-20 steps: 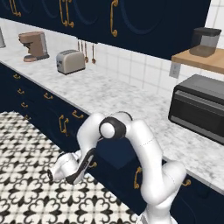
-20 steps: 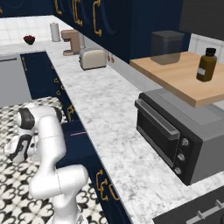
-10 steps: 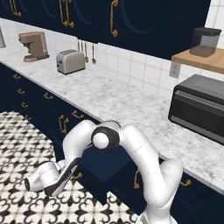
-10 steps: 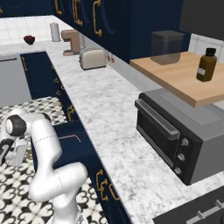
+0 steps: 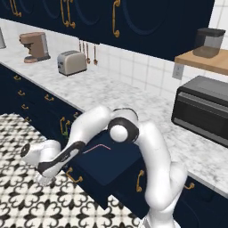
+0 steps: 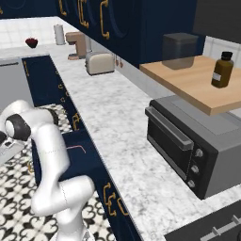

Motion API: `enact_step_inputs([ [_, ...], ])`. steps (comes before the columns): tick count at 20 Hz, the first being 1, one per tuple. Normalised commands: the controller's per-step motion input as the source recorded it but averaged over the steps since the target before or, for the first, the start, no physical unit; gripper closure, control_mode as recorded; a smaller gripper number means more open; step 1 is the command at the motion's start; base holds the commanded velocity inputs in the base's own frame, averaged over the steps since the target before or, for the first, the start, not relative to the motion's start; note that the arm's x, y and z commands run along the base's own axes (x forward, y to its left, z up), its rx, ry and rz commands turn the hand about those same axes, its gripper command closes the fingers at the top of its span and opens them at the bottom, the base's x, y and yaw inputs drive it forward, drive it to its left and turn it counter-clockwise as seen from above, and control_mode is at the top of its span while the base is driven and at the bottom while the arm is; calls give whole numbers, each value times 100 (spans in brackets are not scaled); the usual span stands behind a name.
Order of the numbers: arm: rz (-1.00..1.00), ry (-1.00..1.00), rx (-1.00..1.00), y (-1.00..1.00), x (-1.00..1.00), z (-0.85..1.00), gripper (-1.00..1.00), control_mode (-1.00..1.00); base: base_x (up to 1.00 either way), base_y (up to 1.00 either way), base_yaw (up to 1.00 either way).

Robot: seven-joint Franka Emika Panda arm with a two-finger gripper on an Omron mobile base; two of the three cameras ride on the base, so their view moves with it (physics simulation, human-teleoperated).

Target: Take a straw from the drawer in front and place it inside the glass cup on the dining counter.

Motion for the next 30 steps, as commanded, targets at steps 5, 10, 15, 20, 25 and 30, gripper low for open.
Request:
enact_step_inputs([
  [5,0,5,33,-87,-11,92,-100,-100,0,0,0],
  [10,0,15,23,-100,31,30,-100,-100,0,0,0],
  [15,0,20,18,-91,76,0,-100,-100,0,0,0],
  [20,0,14,5,-37,58,-33,-100,-100,0,0,0],
  [25,2,13,1,-2,39,-82,-100,-100,0,0,0],
  [30,2,9,1,26,16,-66,-100,-100,0,0,0],
])
